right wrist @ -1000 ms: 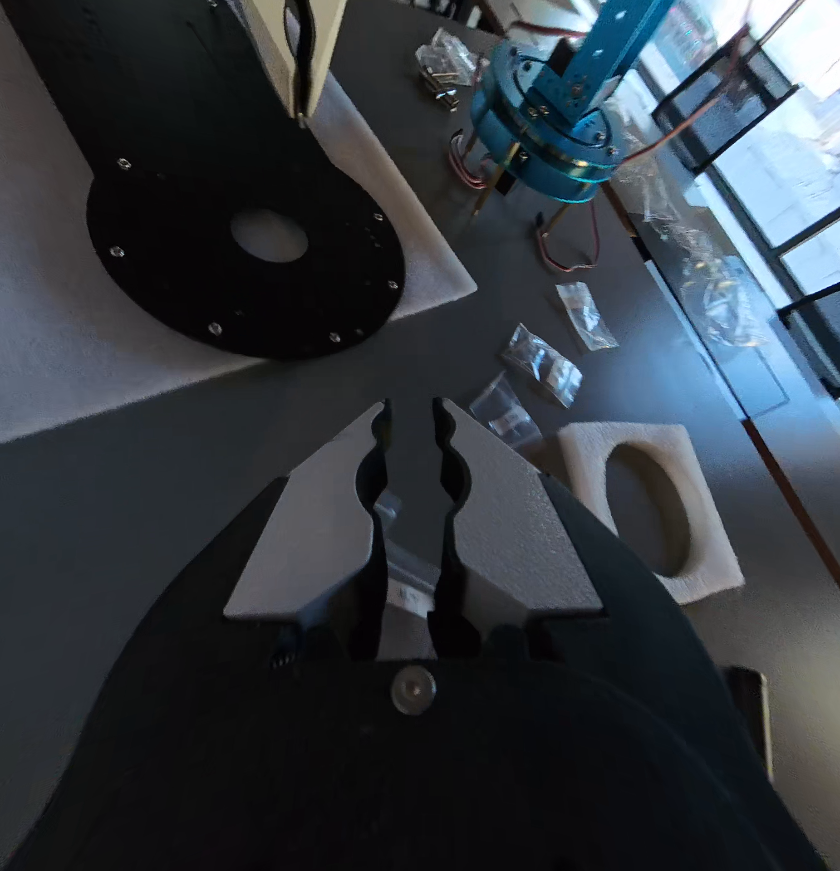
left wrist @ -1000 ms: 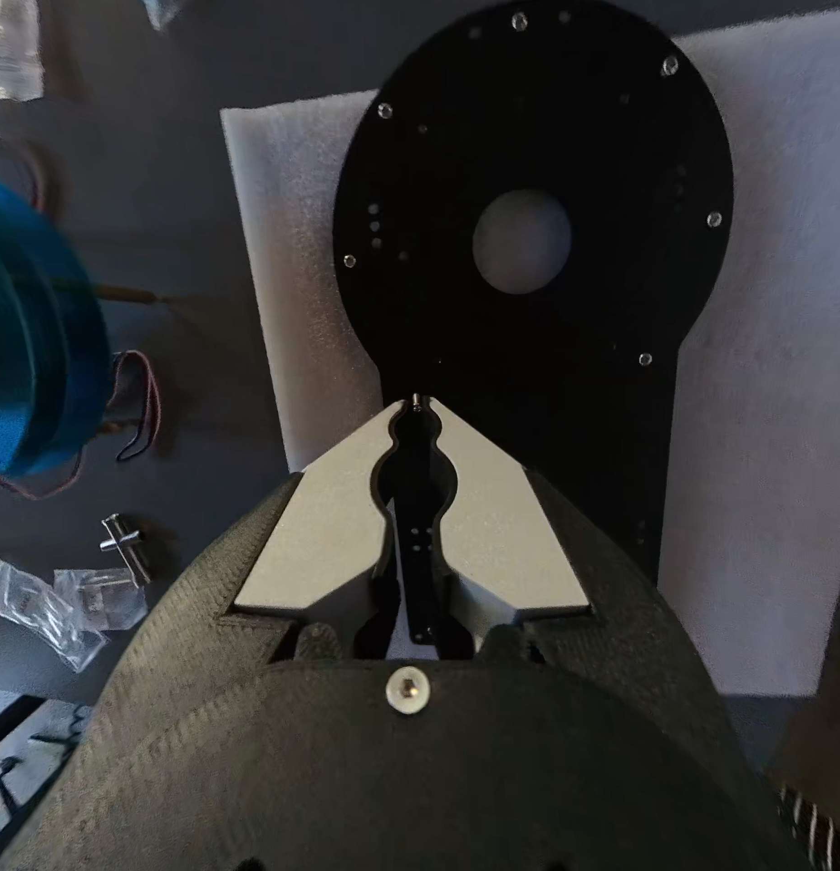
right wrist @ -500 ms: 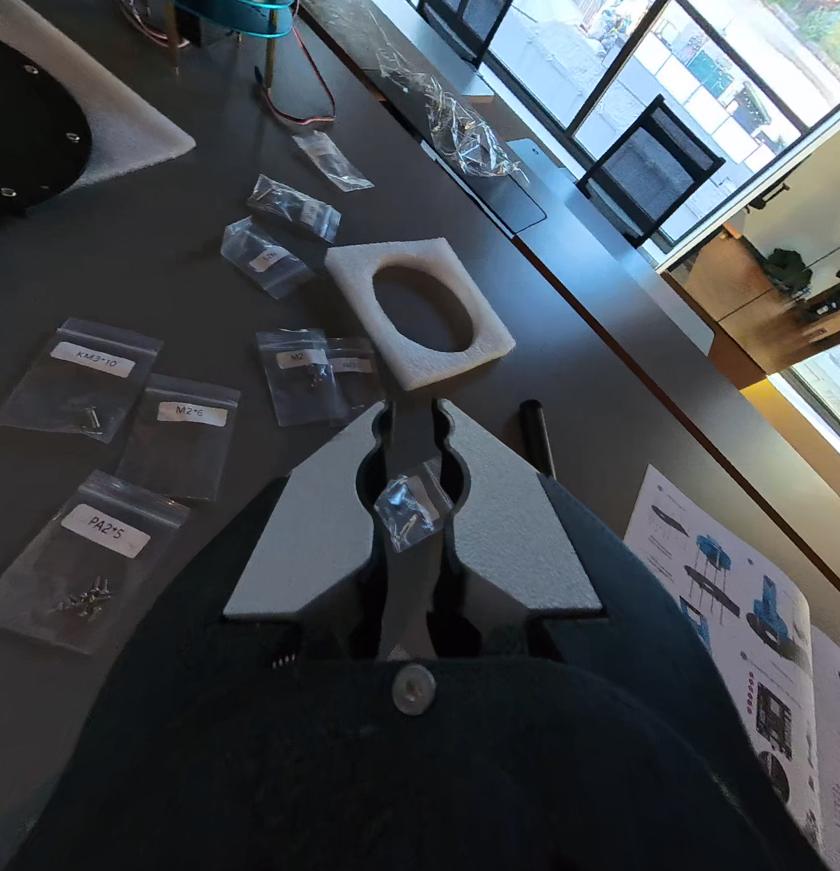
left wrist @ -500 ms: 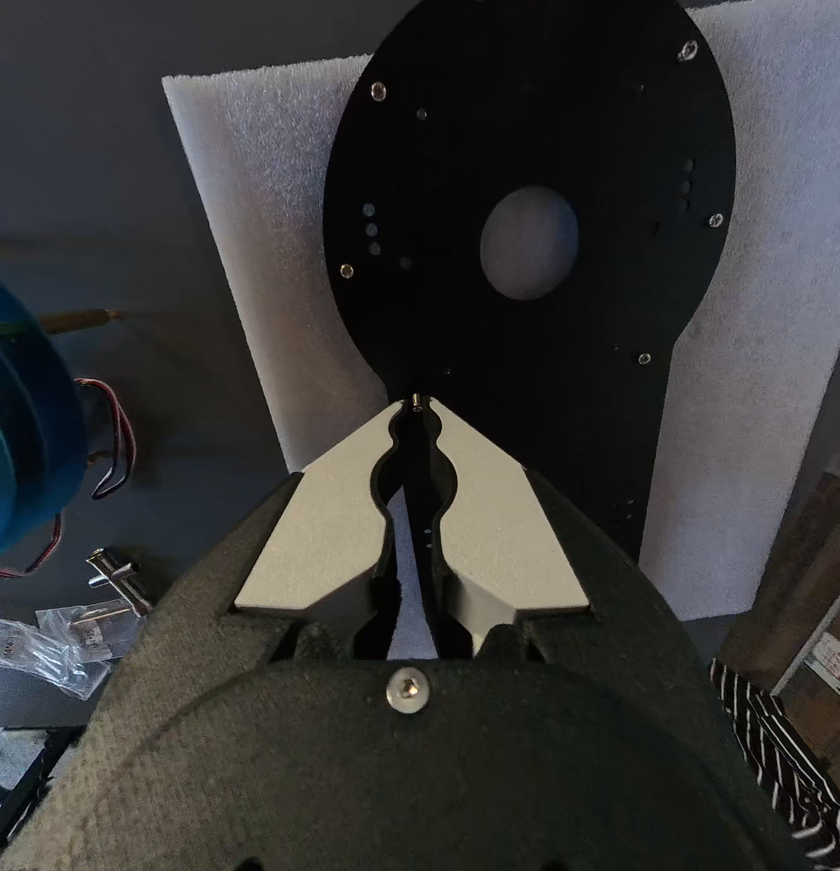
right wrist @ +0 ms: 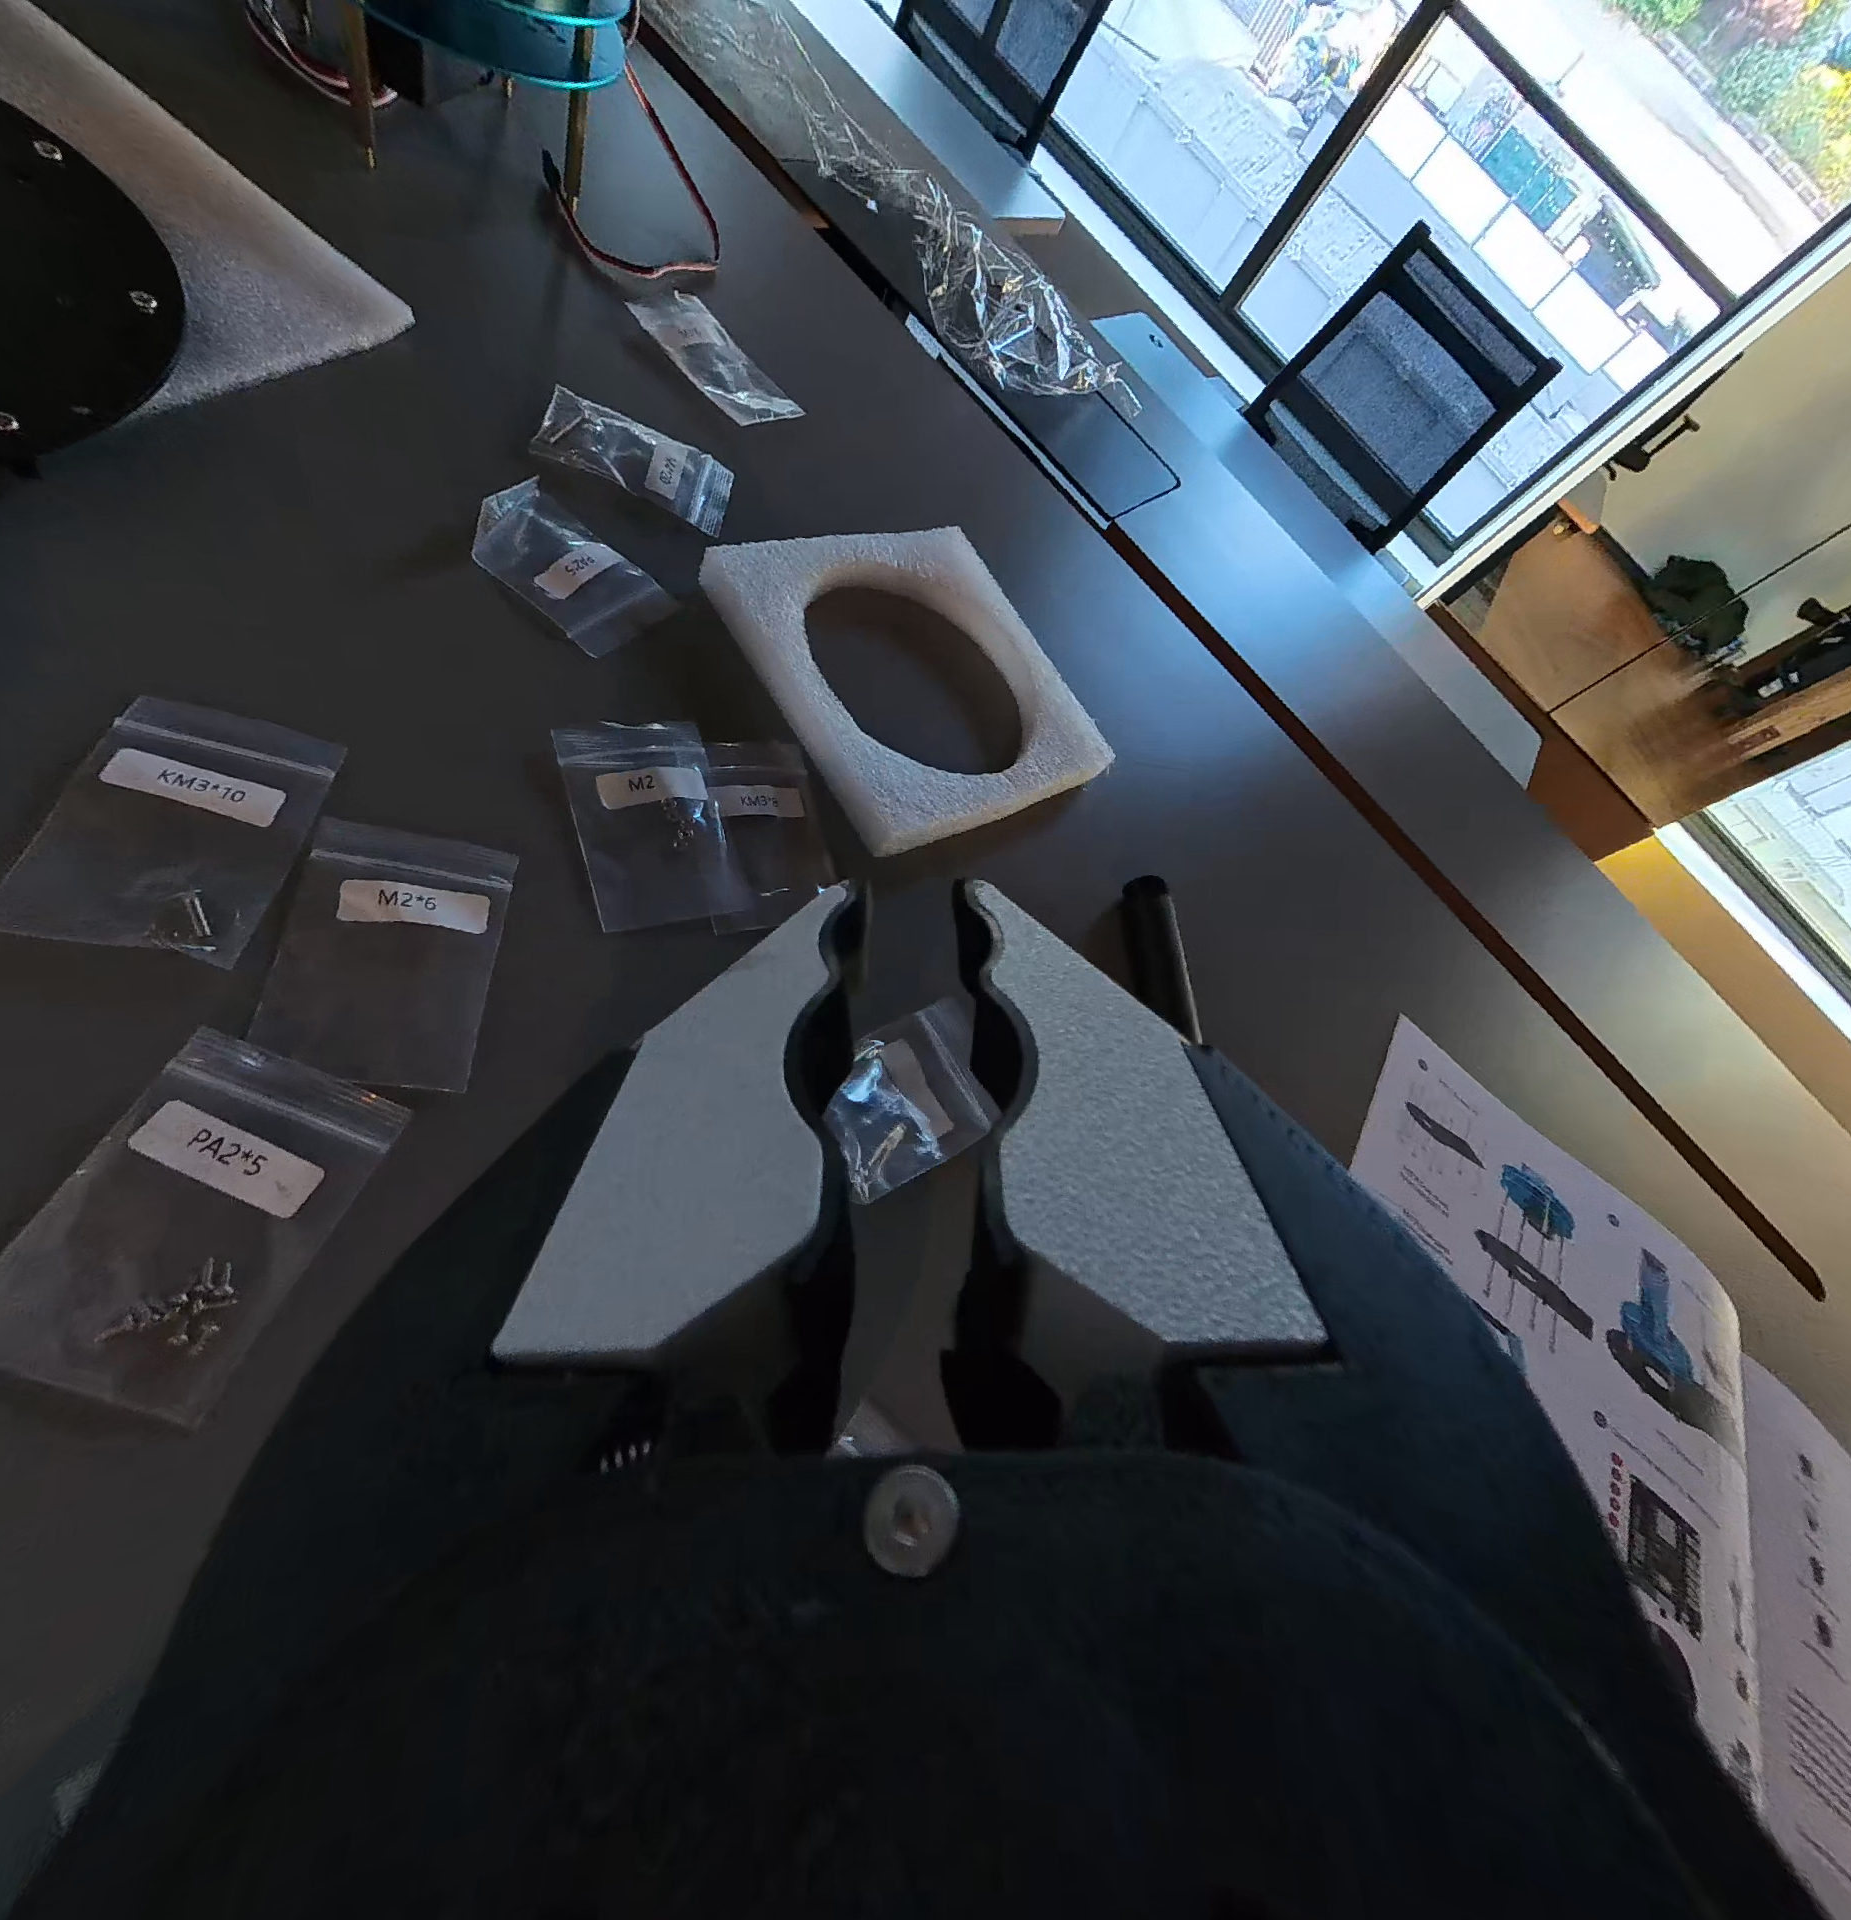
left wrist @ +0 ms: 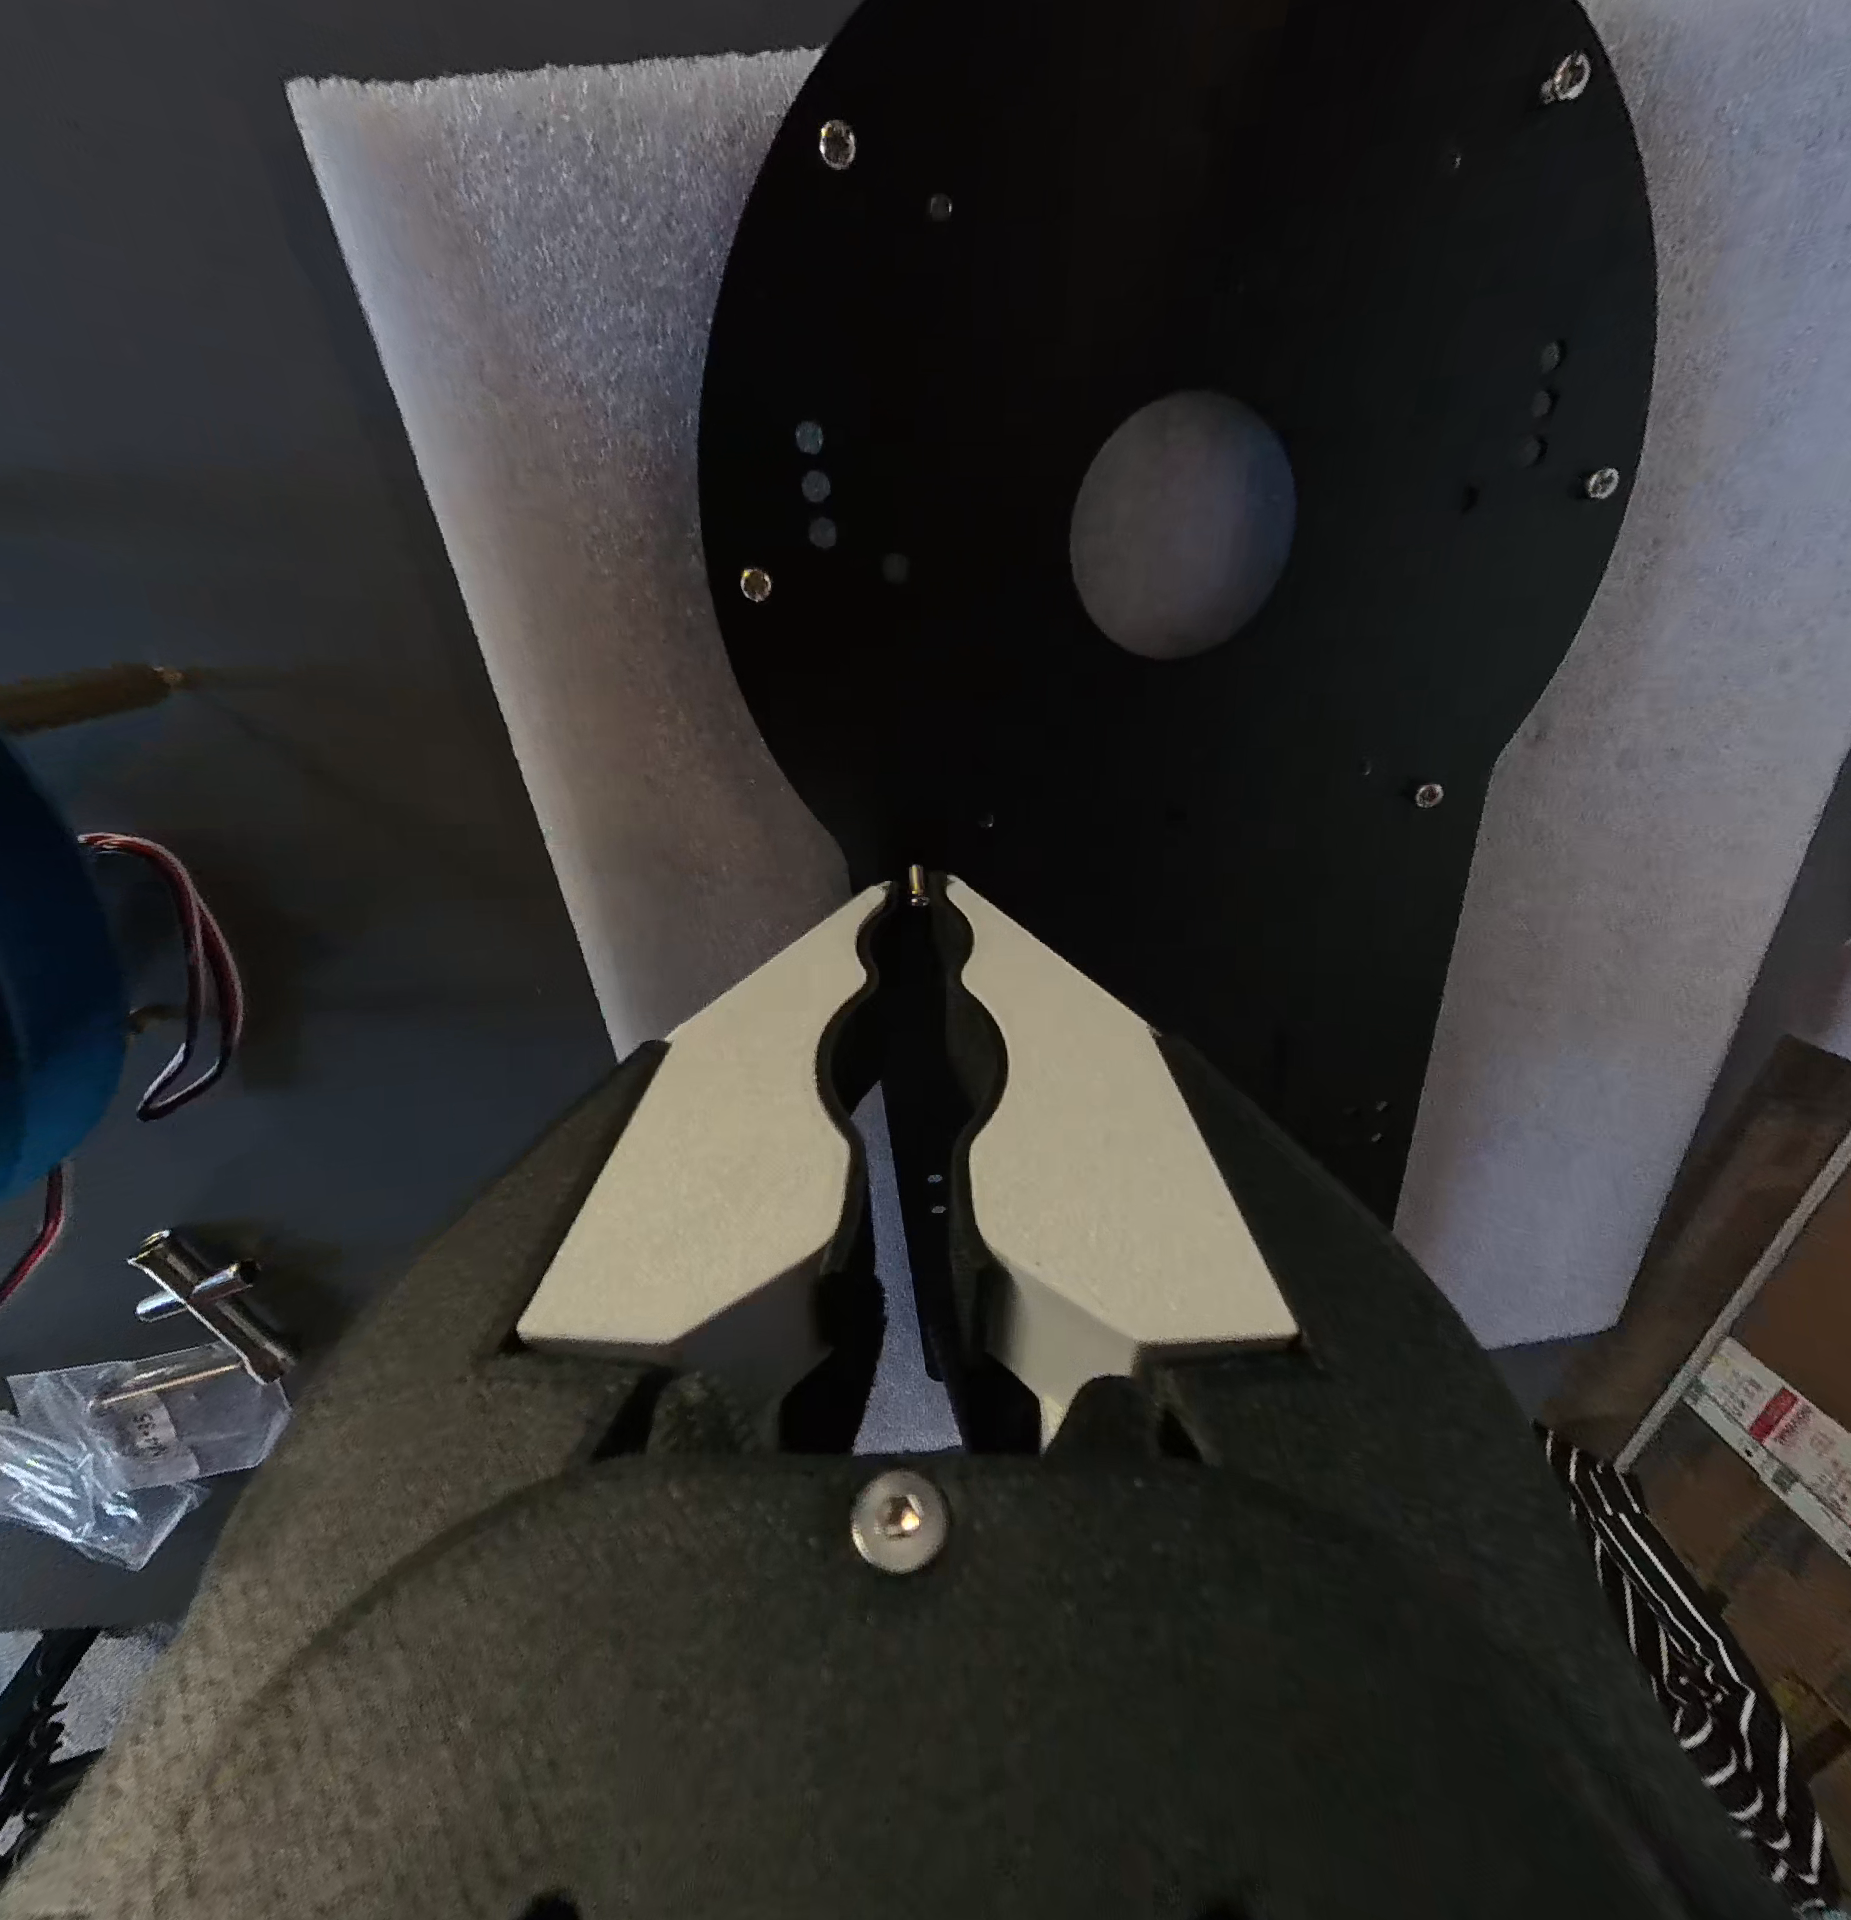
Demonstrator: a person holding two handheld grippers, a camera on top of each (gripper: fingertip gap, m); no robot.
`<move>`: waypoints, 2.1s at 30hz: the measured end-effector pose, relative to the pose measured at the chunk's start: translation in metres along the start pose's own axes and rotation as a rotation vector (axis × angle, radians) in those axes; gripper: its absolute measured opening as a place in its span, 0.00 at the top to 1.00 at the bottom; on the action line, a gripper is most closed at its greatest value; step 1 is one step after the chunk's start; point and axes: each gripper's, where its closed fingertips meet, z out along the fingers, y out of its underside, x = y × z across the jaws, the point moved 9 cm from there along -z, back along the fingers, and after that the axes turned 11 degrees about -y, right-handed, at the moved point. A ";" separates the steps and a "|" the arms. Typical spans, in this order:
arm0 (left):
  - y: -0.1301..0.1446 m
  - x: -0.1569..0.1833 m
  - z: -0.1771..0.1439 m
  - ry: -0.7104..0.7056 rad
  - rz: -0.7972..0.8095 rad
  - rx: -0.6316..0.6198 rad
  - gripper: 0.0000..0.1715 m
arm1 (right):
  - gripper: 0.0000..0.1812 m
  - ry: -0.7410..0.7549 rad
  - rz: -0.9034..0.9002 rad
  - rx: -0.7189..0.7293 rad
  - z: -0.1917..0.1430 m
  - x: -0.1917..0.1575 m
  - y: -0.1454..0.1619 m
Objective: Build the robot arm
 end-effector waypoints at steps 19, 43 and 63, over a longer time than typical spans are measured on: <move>-0.009 -0.004 0.004 0.065 0.007 -0.108 0.99 | 0.91 -0.058 -0.037 0.009 0.004 -0.012 -0.007; -0.015 -0.009 0.005 0.144 -0.051 -0.097 0.99 | 0.91 -0.081 -0.054 0.026 0.004 -0.017 -0.011; -0.010 -0.021 0.006 0.261 -0.183 -0.140 0.99 | 0.91 -0.101 -0.076 0.011 0.007 -0.022 -0.011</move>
